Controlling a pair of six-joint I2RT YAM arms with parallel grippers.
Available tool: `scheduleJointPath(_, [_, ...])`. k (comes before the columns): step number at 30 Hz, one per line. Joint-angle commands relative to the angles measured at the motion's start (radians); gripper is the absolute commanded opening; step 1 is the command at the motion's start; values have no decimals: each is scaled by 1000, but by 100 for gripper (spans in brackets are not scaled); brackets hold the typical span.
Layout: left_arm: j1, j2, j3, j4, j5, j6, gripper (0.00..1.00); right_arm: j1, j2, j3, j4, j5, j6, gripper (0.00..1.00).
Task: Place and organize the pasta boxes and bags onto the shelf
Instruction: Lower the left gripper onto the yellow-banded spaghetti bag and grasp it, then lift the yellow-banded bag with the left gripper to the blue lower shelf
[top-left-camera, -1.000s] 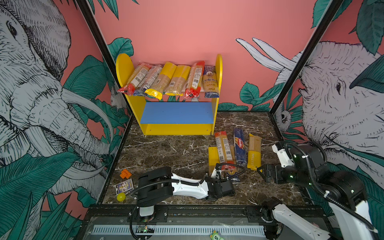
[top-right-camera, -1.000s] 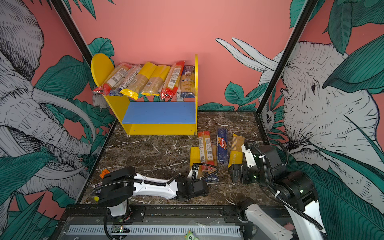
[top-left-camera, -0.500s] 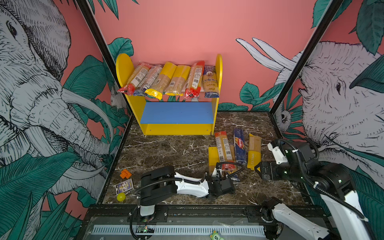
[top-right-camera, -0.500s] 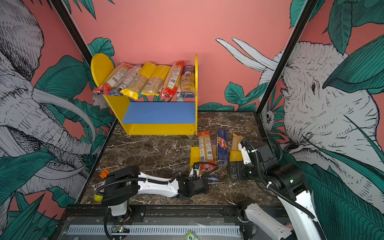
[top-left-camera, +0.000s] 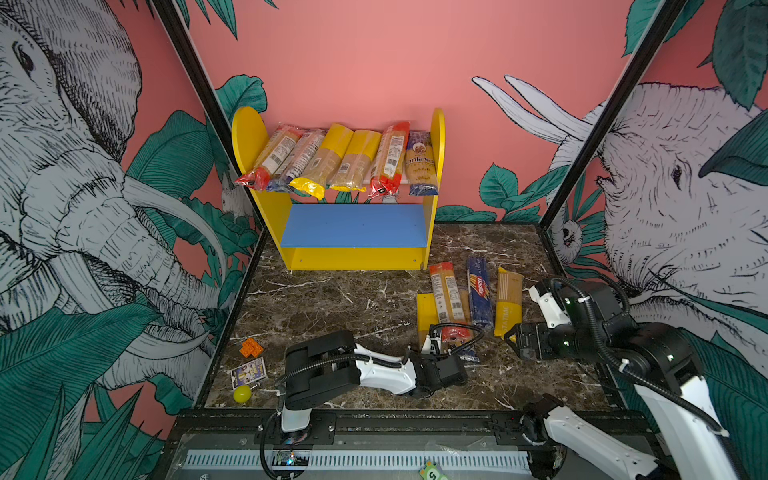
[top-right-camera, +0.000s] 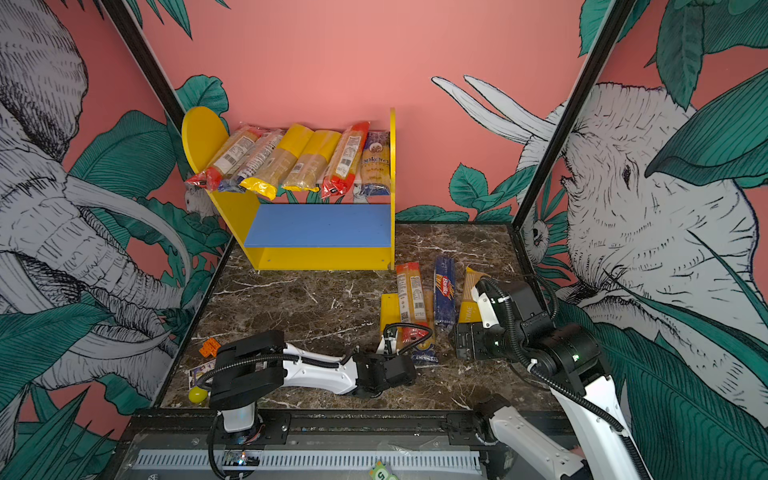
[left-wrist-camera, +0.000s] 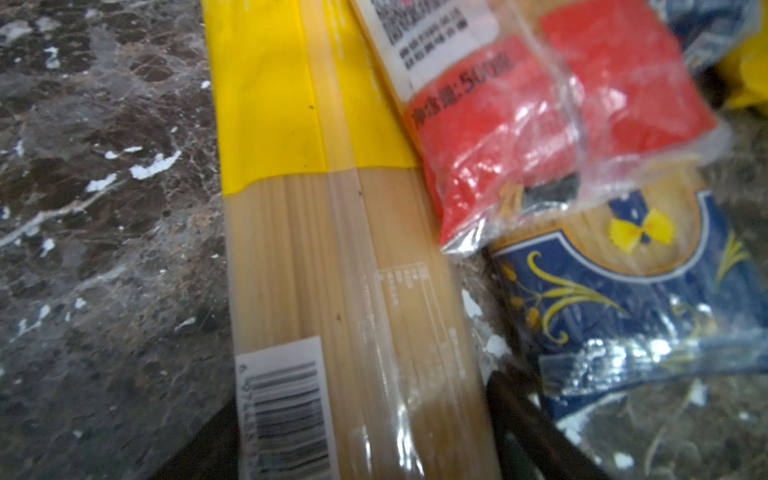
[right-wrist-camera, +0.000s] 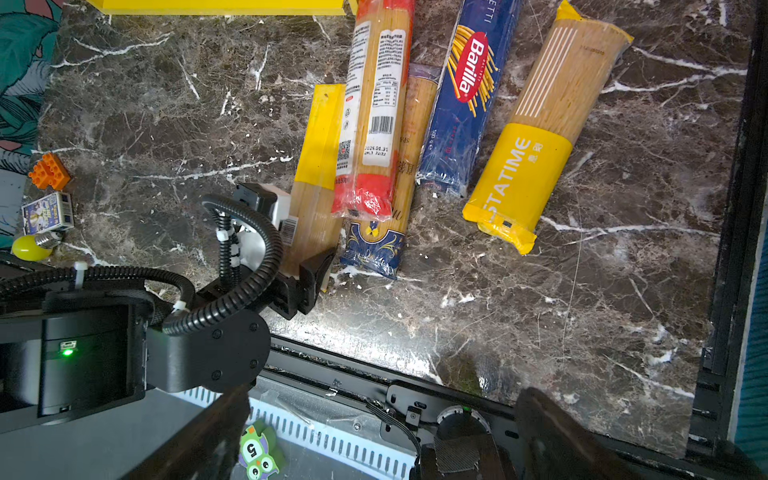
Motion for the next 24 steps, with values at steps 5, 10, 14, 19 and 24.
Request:
scheduleJointPath(5, [18,50,-106,-2,135,-83,5,4,16,-5,33,-9,-10,99])
scheduleJointPath(10, [18,4,-129,-61,134,-68,0,5,28,-13,63,-31,3,99])
scheduleJointPath(14, [26,-96,-212,-82,97,-91,0,4,41,-37,111,-58,32,99])
scheduleJointPath(19, [47,-300,-368,-44,44,-73,0,4,83,-50,195,-84,86,99])
scheduleJointPath(24, [96,-525,-475,-17,-3,30,0,4,139,-22,256,-116,118,99])
